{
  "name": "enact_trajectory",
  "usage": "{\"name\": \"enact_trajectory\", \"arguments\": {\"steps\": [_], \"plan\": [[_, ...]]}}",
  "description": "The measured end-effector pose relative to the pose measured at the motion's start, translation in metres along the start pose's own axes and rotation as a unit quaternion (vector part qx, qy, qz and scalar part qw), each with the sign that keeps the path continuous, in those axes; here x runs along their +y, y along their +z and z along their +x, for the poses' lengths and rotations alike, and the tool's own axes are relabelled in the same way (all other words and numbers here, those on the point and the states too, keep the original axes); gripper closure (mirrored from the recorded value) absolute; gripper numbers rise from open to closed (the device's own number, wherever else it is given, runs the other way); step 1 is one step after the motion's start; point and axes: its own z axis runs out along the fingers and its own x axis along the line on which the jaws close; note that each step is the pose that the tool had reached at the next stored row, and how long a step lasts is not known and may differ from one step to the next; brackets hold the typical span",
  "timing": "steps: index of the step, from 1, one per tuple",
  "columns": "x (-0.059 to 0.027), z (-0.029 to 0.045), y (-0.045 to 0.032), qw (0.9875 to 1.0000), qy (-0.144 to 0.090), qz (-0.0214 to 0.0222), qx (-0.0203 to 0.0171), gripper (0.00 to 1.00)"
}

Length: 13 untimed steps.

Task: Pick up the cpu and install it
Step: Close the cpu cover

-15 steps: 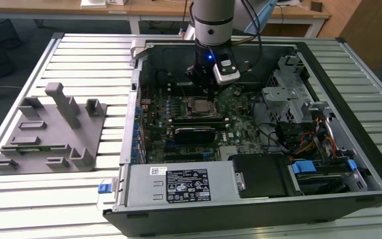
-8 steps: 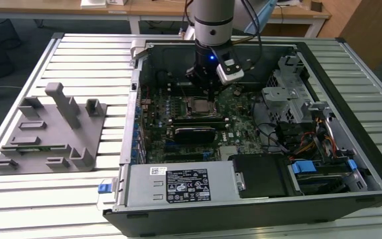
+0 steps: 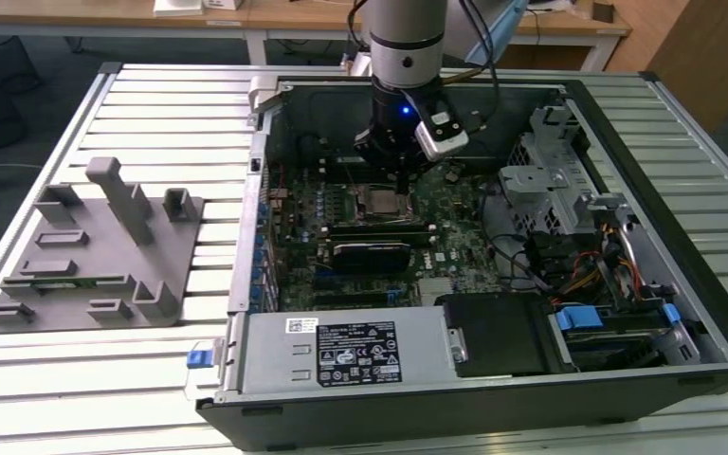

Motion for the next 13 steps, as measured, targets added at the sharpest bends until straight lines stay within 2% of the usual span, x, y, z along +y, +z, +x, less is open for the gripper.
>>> {"name": "enact_trajectory", "arguments": {"steps": [1, 2, 3, 5, 6, 7, 11, 13], "plan": [[0.0000, 0.0000, 0.0001, 1.0000, 0.000, 0.0001, 0.0009, 0.89], [0.0001, -0.0001, 0.0003, 1.0000, 0.000, 0.0004, 0.0046, 0.89], [0.0001, -0.0002, 0.0005, 0.9999, 0.000, 0.0014, 0.0108, 0.89], [0.0001, -0.0005, 0.0009, 0.9997, -0.001, 0.0038, 0.0260, 0.89], [0.0001, -0.0006, 0.0012, 0.9995, -0.001, 0.0050, 0.0325, 0.89], [0.0001, -0.0006, 0.0013, 0.9993, -0.002, 0.0061, 0.0375, 0.89], [0.0001, -0.0005, 0.0012, 0.9992, -0.002, 0.0066, 0.0390, 0.89], [-0.0006, 0.0022, 0.0025, 0.9991, -0.015, 0.0057, 0.0384, 0.89]]}}
